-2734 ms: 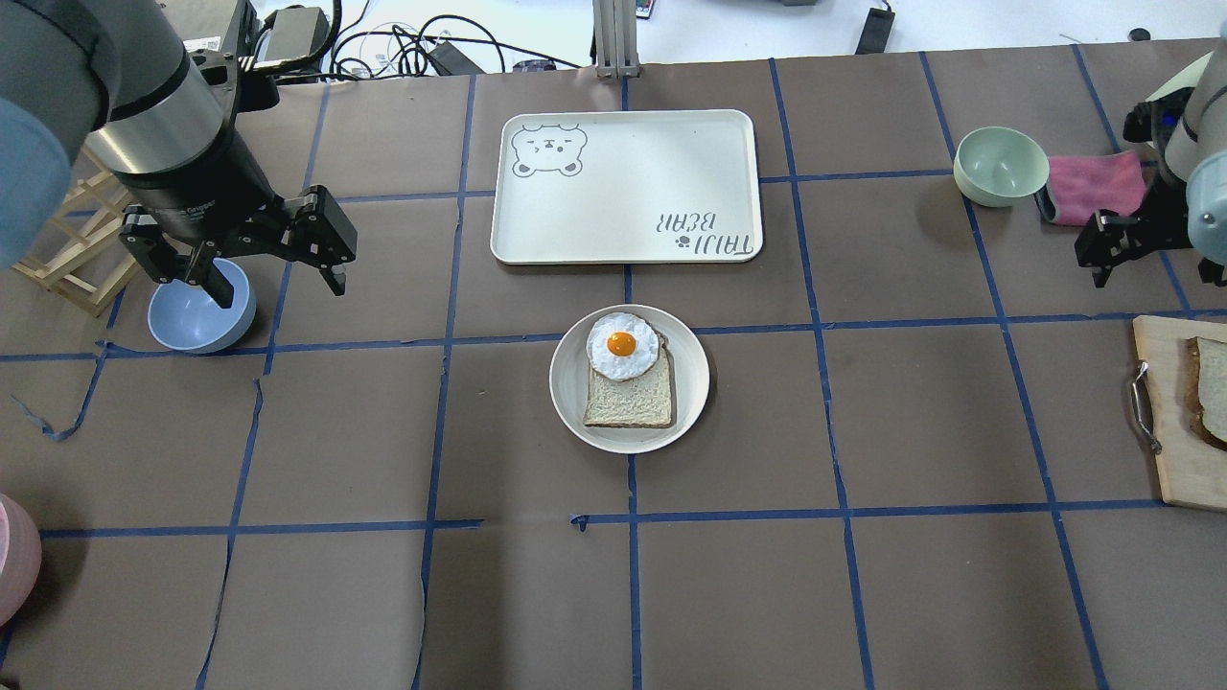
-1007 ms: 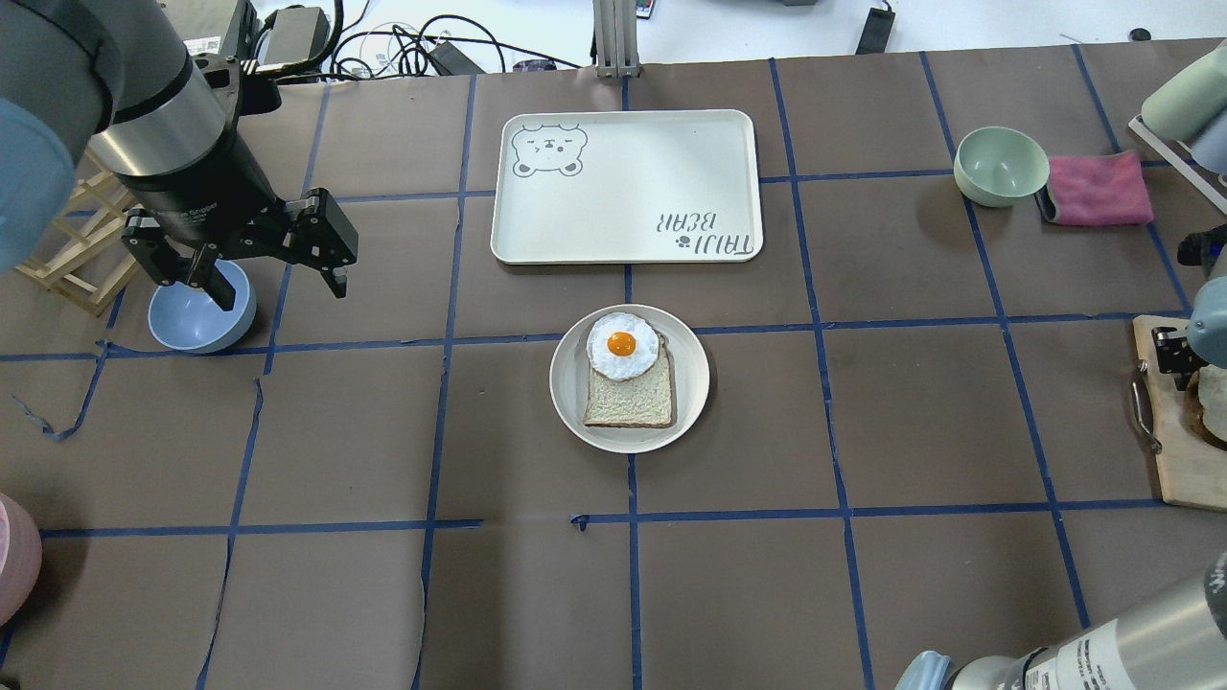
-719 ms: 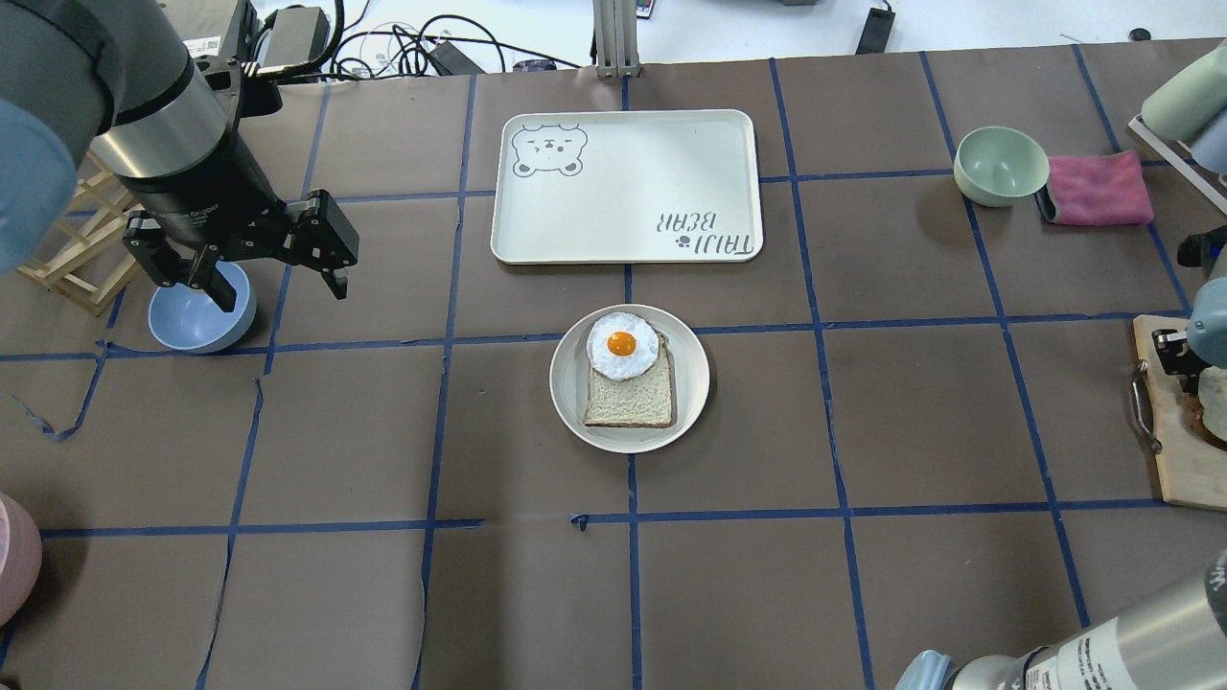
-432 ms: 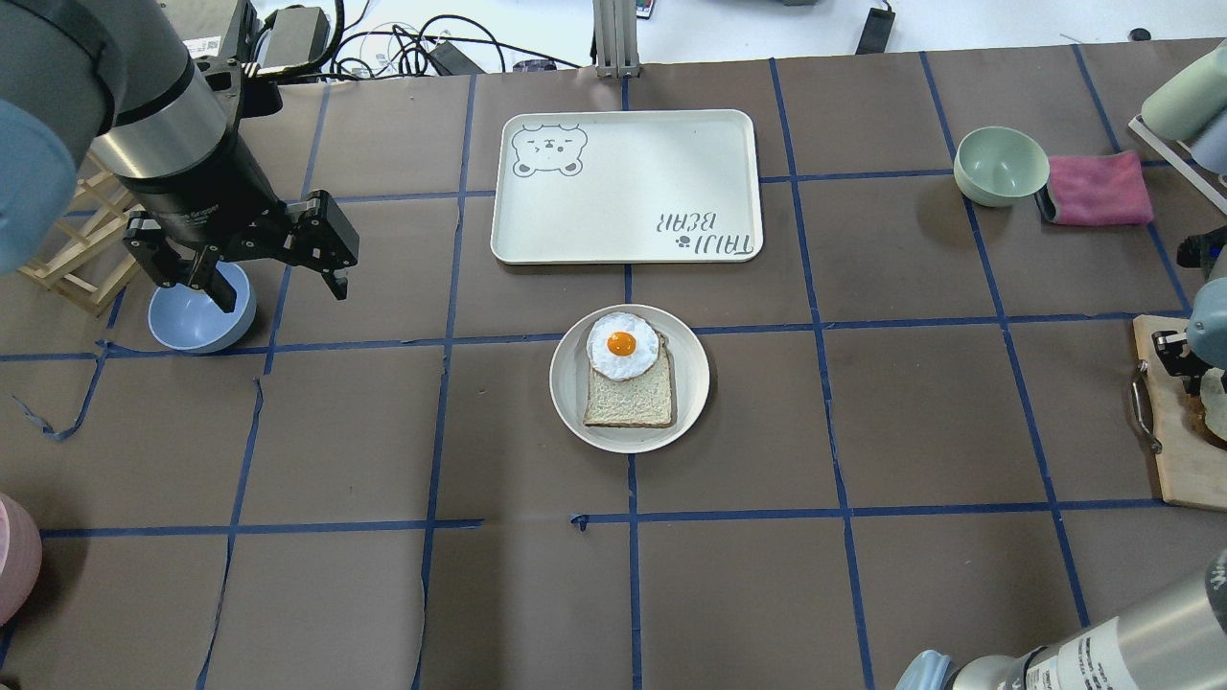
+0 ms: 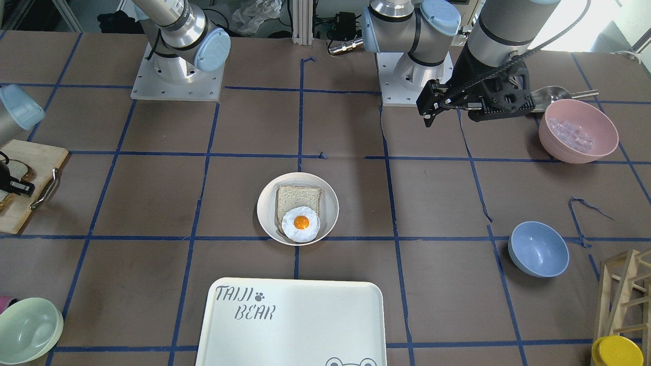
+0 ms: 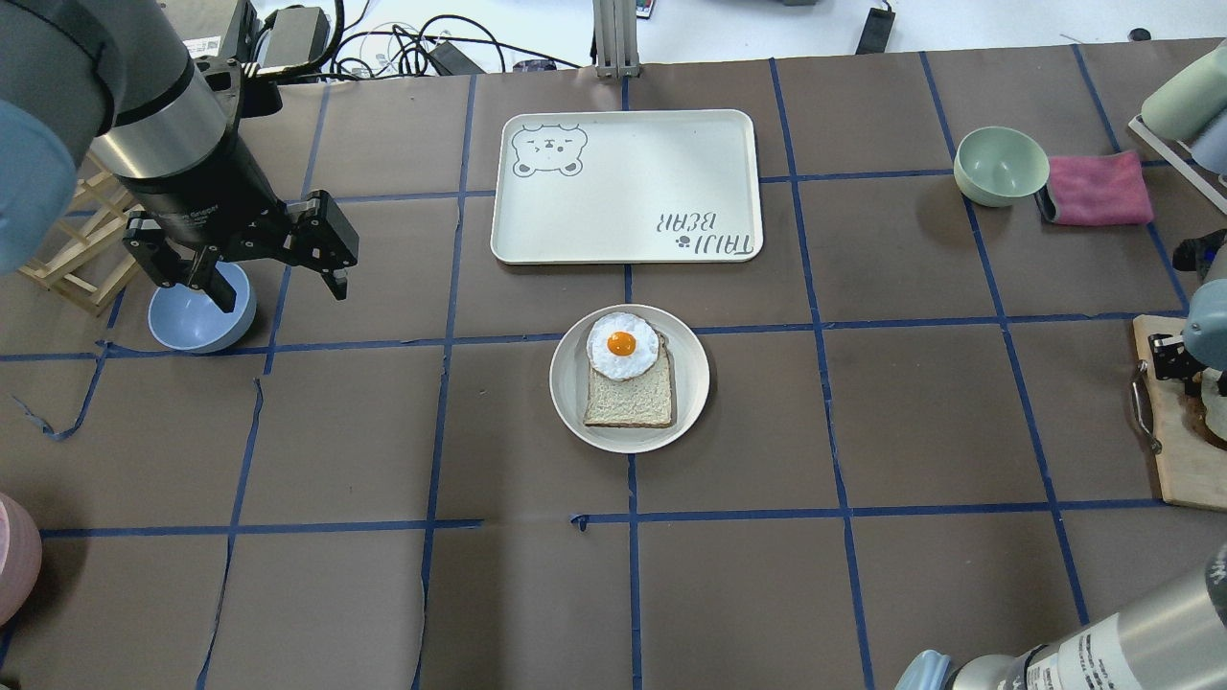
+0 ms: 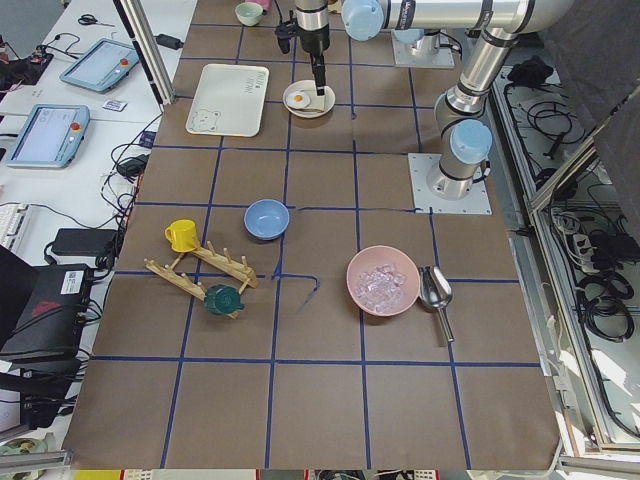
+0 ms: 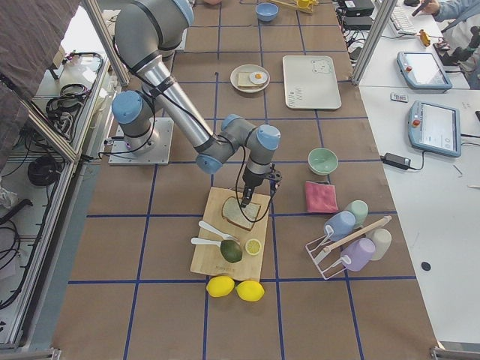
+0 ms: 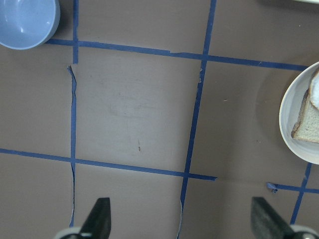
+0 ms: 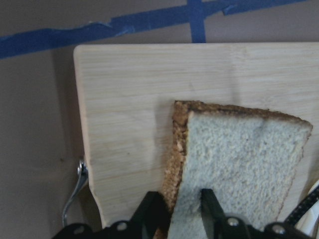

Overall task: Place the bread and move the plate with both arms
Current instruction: 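Lift the bread slice upright off the cutting board with the right gripper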

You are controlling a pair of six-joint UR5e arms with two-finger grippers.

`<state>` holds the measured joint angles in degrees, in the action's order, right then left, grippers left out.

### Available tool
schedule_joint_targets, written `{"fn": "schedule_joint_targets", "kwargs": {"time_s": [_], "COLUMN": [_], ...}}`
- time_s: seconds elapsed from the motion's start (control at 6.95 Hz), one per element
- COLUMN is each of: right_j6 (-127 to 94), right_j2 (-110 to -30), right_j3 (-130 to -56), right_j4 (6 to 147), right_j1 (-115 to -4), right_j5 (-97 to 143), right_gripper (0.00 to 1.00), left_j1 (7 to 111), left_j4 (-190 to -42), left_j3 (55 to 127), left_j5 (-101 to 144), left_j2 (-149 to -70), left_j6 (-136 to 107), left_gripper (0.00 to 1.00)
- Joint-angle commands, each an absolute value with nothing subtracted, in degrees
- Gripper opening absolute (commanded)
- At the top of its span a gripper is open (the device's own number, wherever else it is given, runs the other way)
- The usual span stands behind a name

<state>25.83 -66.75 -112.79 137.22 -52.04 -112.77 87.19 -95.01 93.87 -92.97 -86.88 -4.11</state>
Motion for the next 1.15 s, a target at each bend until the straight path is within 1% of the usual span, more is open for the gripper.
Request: {"fn": "schedule_joint_targets", "kwargs": {"time_s": [0.0, 0.43, 0.58, 0.72, 1.01], "right_j6": [25.1, 24.9, 24.6, 22.4, 21.8], "right_j2": [-66.8, -68.8, -72.3, -74.7, -75.2], "right_j3": [-112.9, -112.9, -113.0, -113.0, -112.9], "right_j4": [136.8, 136.1, 135.7, 131.7, 130.8], "right_j1": [-52.0, -52.2, -52.8, -52.9, -53.1], "right_j5": [-112.9, -113.1, -114.2, -114.4, -114.3], "right_gripper": [0.00, 0.00, 0.00, 0.00, 0.00], "left_j1": [87.2, 87.2, 87.2, 87.2, 87.2], "left_j4": [-95.0, -95.1, -95.1, -95.1, -95.1], "left_j3": [93.9, 94.0, 93.9, 94.0, 93.9], "left_j5": [-93.0, -93.1, -93.1, -93.1, -93.1], "left_j2": [-86.9, -86.8, -86.9, -86.8, -86.8], "left_j6": [-4.0, -4.0, -4.0, -4.0, -4.1], "left_gripper": [1.00, 1.00, 1.00, 1.00, 1.00]}}
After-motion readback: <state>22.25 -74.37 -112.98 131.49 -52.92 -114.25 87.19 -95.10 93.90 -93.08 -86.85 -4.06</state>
